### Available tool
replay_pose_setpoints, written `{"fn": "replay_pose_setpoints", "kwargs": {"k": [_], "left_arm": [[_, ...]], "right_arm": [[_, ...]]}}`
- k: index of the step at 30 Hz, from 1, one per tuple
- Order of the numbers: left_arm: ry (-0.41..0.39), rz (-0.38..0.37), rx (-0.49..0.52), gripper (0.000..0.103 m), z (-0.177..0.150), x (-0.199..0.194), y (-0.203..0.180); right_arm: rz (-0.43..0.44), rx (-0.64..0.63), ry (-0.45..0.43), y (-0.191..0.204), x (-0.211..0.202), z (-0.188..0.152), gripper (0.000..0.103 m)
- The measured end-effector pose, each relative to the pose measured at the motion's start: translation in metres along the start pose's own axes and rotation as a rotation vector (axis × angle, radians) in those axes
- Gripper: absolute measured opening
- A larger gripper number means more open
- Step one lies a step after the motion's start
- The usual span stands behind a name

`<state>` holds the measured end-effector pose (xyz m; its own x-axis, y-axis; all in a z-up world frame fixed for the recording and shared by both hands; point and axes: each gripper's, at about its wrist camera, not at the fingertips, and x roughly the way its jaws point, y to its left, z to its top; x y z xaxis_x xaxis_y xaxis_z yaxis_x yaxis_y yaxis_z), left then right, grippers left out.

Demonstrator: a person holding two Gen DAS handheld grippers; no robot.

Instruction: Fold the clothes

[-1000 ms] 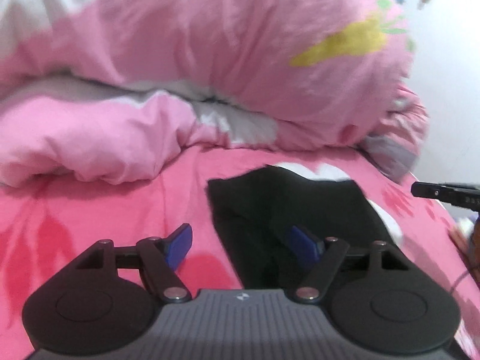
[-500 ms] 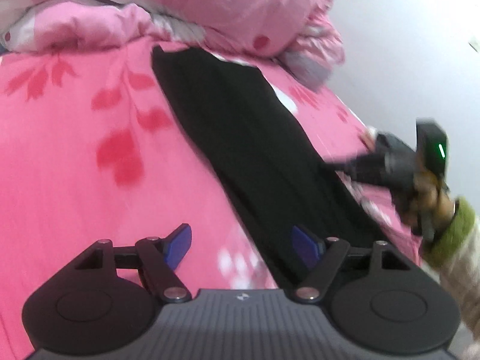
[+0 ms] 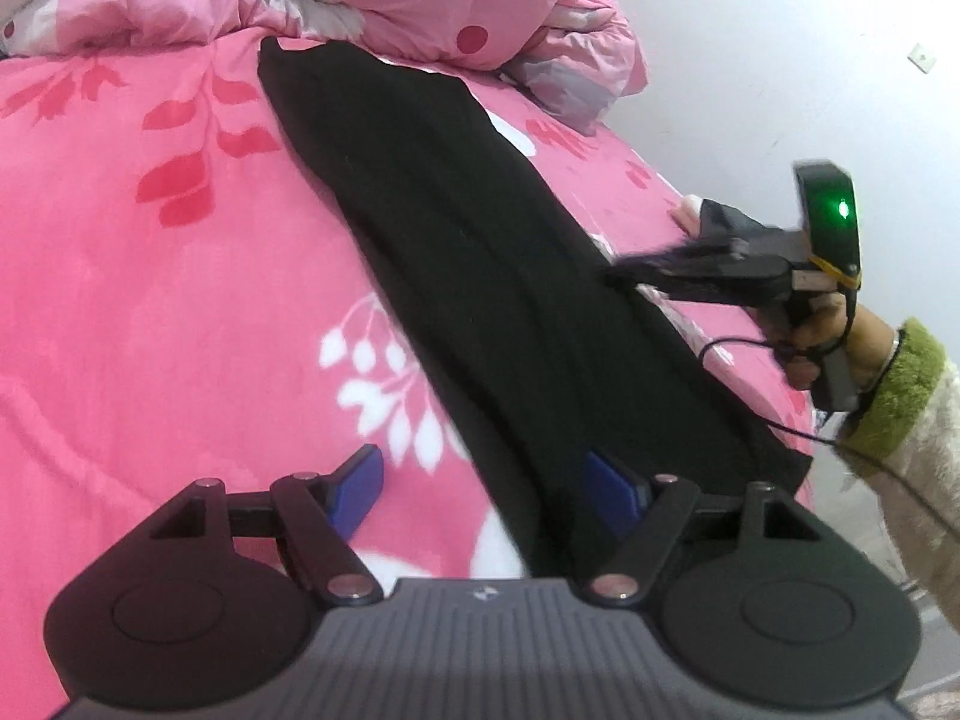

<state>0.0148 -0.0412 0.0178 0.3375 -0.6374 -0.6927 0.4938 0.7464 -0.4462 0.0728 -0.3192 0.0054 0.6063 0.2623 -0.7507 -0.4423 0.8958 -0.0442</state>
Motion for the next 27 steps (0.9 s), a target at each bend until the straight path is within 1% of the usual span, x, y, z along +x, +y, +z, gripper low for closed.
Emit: {"fn": "replay_pose_setpoints", "kwargs": {"k": [2, 4, 5, 7, 9, 10, 11, 13, 14, 15, 16, 17, 18, 19, 20, 22, 23, 24, 26, 27], "left_arm": [[-0.002, -0.011, -0.001, 0.075, -0.003, -0.003, 0.001], [-0.004, -0.010, -0.012, 0.075, -0.004, -0.005, 0.001], [-0.006, -0.005, -0.019, 0.075, -0.005, -0.007, 0.001], [-0.005, 0.011, -0.025, 0.075, -0.008, -0.010, -0.003], [-0.004, 0.031, -0.026, 0.075, -0.011, -0.014, -0.008], [-0.005, 0.036, -0.025, 0.075, -0.013, -0.016, -0.009], [-0.007, 0.037, -0.023, 0.075, -0.015, -0.017, -0.010], [-0.013, 0.040, -0.017, 0.075, -0.020, -0.020, -0.012], [-0.017, 0.039, -0.011, 0.075, -0.022, -0.020, -0.012], [-0.018, 0.033, -0.006, 0.075, -0.024, -0.021, -0.011], [-0.017, 0.024, 0.000, 0.075, -0.025, -0.021, -0.010], [-0.017, 0.015, 0.007, 0.075, -0.026, -0.022, -0.010], [-0.015, 0.007, 0.017, 0.075, -0.026, -0.022, -0.010], [-0.015, 0.002, 0.025, 0.075, -0.027, -0.022, -0.009], [-0.016, -0.001, 0.031, 0.075, -0.028, -0.022, -0.010], [-0.018, -0.008, 0.031, 0.075, -0.030, -0.024, -0.011], [-0.020, -0.012, 0.029, 0.075, -0.032, -0.025, -0.012], [-0.022, -0.017, 0.027, 0.075, -0.034, -0.026, -0.013], [-0.025, -0.022, 0.029, 0.075, -0.039, -0.029, -0.017], [-0.027, -0.023, 0.030, 0.075, -0.042, -0.033, -0.018]], "right_arm": [[-0.125, 0.048, 0.039, -0.024, -0.018, -0.020, 0.009], [-0.223, 0.104, 0.100, -0.042, -0.032, -0.038, 0.010], [-0.252, 0.117, 0.107, -0.044, -0.037, -0.039, 0.012], [-0.233, 0.093, 0.039, -0.031, -0.046, -0.029, 0.012], [-0.147, 0.032, -0.028, -0.008, -0.042, -0.012, 0.012], [-0.088, -0.025, -0.055, 0.011, -0.034, -0.002, 0.012], [-0.029, -0.089, -0.059, 0.027, -0.021, 0.007, 0.012], [0.038, -0.210, -0.016, 0.052, 0.006, 0.017, 0.012], [0.034, -0.255, 0.021, 0.058, 0.016, 0.016, 0.012], [0.021, -0.280, 0.039, 0.058, 0.020, 0.011, 0.012], [0.029, -0.250, 0.024, 0.044, 0.014, 0.005, 0.013], [0.036, -0.172, 0.020, 0.023, 0.007, 0.000, 0.013], [0.007, -0.081, 0.024, -0.001, 0.000, -0.004, 0.013], [-0.065, 0.012, 0.032, -0.029, -0.011, -0.015, 0.014], [-0.123, 0.075, 0.052, -0.052, -0.017, -0.025, 0.016], [-0.237, 0.190, 0.100, -0.082, -0.037, -0.047, 0.017], [-0.271, 0.211, 0.105, -0.086, -0.044, -0.051, 0.018], [-0.278, 0.213, 0.093, -0.083, -0.047, -0.051, 0.018], [-0.240, 0.189, 0.041, -0.057, -0.057, -0.044, 0.018], [-0.208, 0.138, 0.018, -0.035, -0.056, -0.037, 0.018]]}}
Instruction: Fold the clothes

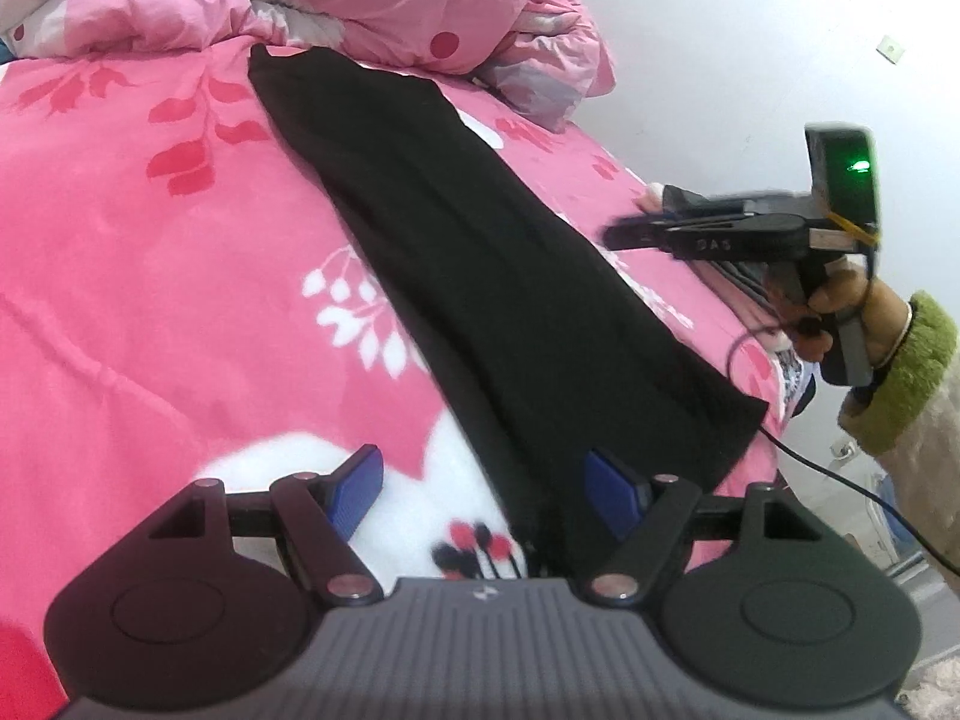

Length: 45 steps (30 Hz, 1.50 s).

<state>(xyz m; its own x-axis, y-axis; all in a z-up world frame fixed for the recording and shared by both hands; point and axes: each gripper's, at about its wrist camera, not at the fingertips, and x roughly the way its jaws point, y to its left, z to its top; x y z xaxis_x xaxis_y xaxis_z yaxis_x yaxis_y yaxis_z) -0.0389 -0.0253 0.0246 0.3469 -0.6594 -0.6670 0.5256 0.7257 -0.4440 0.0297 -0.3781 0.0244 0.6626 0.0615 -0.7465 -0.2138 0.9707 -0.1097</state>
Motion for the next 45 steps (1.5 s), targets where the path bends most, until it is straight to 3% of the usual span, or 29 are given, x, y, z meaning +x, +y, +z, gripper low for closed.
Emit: {"fn": "replay_pose_setpoints", "kwargs": {"k": [5, 10, 12, 15, 19, 21, 23, 25, 30, 37, 39, 41, 45], "left_arm": [[-0.012, -0.003, -0.005, 0.075, -0.014, -0.021, 0.002], [-0.034, 0.005, -0.025, 0.075, -0.025, -0.048, 0.014], [-0.039, 0.009, -0.032, 0.075, -0.027, -0.055, 0.019], [-0.038, 0.012, -0.055, 0.075, -0.028, -0.058, 0.026], [-0.054, 0.015, -0.072, 0.075, -0.030, -0.064, 0.025], [-0.058, 0.011, -0.077, 0.075, -0.030, -0.065, 0.025], [-0.058, 0.004, -0.079, 0.075, -0.031, -0.065, 0.026], [-0.058, -0.004, -0.081, 0.075, -0.031, -0.064, 0.027], [-0.058, -0.022, -0.085, 0.075, -0.032, -0.062, 0.028], [-0.071, -0.047, -0.105, 0.075, -0.035, -0.064, 0.031], [-0.069, -0.051, -0.115, 0.075, -0.035, -0.063, 0.033], [-0.066, -0.051, -0.115, 0.075, -0.035, -0.062, 0.034], [-0.059, -0.049, -0.112, 0.075, -0.034, -0.059, 0.034]], "right_arm": [[0.163, -0.303, -0.065, 0.125, -0.002, 0.003, 0.017], [0.126, -0.586, -0.042, 0.217, -0.014, -0.033, 0.013], [0.153, -0.636, -0.047, 0.232, -0.033, -0.047, 0.012], [0.239, -0.563, -0.020, 0.227, -0.056, -0.041, 0.013], [0.157, -0.495, -0.081, 0.220, -0.047, -0.020, 0.013], [0.186, -0.430, -0.088, 0.220, -0.032, -0.010, 0.013], [0.202, -0.392, -0.064, 0.223, -0.020, -0.011, 0.014], [0.157, -0.373, -0.038, 0.225, -0.008, -0.013, 0.022], [0.124, -0.219, -0.015, 0.214, -0.021, -0.014, 0.028], [0.151, -0.053, 0.034, 0.204, -0.010, -0.019, 0.029], [0.166, -0.028, 0.041, 0.201, -0.009, -0.016, 0.025], [0.179, -0.014, 0.039, 0.198, -0.011, -0.016, 0.012], [0.255, -0.033, 0.028, 0.207, -0.018, -0.016, 0.003]]}}
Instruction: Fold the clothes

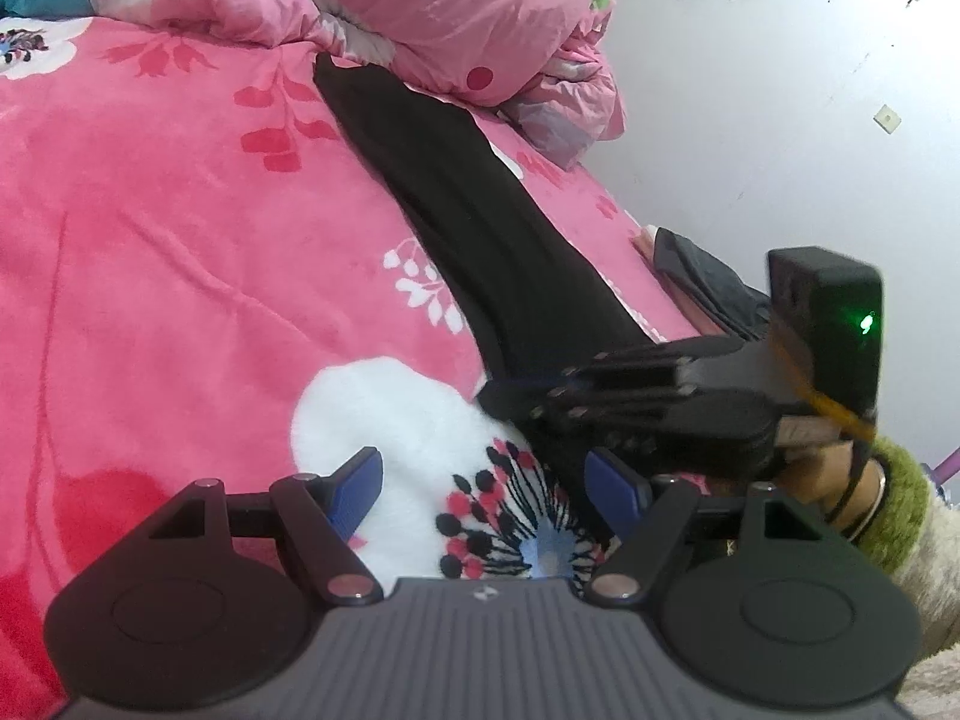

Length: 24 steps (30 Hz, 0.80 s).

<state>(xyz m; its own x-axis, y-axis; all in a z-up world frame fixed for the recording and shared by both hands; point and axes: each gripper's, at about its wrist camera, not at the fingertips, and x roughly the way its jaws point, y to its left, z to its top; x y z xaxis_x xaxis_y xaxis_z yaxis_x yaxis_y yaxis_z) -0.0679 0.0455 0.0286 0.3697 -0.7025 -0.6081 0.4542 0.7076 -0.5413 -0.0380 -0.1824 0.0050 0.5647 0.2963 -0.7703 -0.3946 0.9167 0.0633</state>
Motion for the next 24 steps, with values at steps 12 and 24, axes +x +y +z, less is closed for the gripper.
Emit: {"fn": "replay_pose_setpoints", "kwargs": {"k": [12, 24], "left_arm": [[0.012, -0.027, 0.063, 0.077, 0.011, 0.015, -0.029], [0.160, -0.023, 0.305, 0.079, -0.026, 0.077, -0.089]], "right_arm": [[0.130, 0.220, -0.156, -0.026, -0.038, -0.031, 0.002], [0.104, 0.388, -0.168, -0.046, -0.081, -0.125, 0.003]]}}
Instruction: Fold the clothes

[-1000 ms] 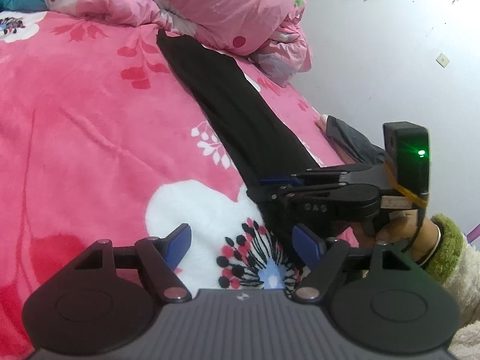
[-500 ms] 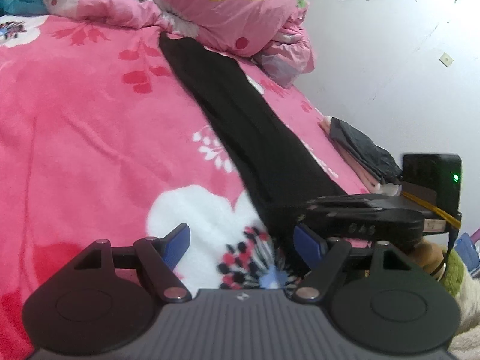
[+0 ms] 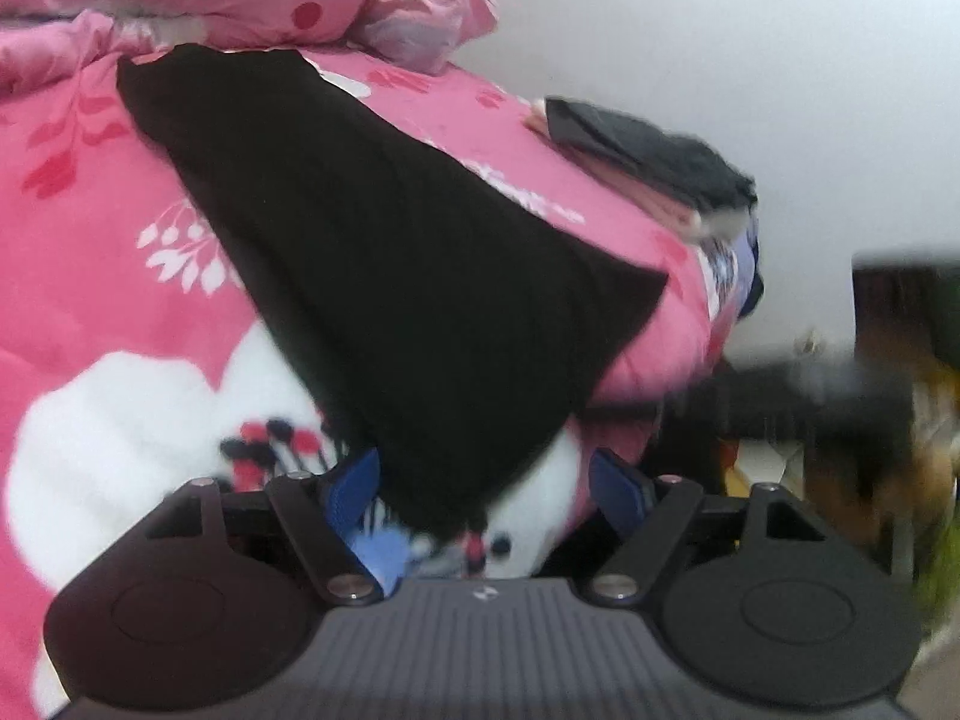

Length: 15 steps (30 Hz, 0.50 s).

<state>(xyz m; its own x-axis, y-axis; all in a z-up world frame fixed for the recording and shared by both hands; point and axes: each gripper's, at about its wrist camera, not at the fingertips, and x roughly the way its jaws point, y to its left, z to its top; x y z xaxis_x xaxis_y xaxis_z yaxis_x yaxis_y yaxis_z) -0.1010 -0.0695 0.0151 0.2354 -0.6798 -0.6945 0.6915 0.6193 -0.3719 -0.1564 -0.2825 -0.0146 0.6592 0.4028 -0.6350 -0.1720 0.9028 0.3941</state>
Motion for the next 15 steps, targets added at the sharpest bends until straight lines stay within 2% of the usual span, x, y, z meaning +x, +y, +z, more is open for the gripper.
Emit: {"fn": "replay_pose_setpoints", "kwargs": {"k": [3, 7, 9, 11, 15], "left_arm": [[0.020, 0.018, 0.000, 0.079, -0.006, -0.008, -0.002], [0.026, 0.042, -0.040, 0.079, -0.004, -0.015, -0.005], [0.027, 0.044, -0.054, 0.079, -0.003, -0.018, -0.006], [0.033, 0.038, -0.059, 0.079, -0.004, -0.024, -0.006], [0.037, 0.047, -0.049, 0.079, -0.003, -0.035, -0.005]], "right_arm": [[-0.097, 0.018, -0.089, -0.022, -0.025, 0.010, 0.006], [-0.200, 0.009, -0.225, -0.043, -0.034, 0.038, 0.021], [-0.239, -0.029, -0.235, -0.050, -0.028, 0.044, 0.027], [-0.325, -0.070, -0.193, -0.054, -0.022, 0.034, 0.027], [-0.287, -0.003, -0.196, -0.060, -0.057, 0.000, 0.027]]}}
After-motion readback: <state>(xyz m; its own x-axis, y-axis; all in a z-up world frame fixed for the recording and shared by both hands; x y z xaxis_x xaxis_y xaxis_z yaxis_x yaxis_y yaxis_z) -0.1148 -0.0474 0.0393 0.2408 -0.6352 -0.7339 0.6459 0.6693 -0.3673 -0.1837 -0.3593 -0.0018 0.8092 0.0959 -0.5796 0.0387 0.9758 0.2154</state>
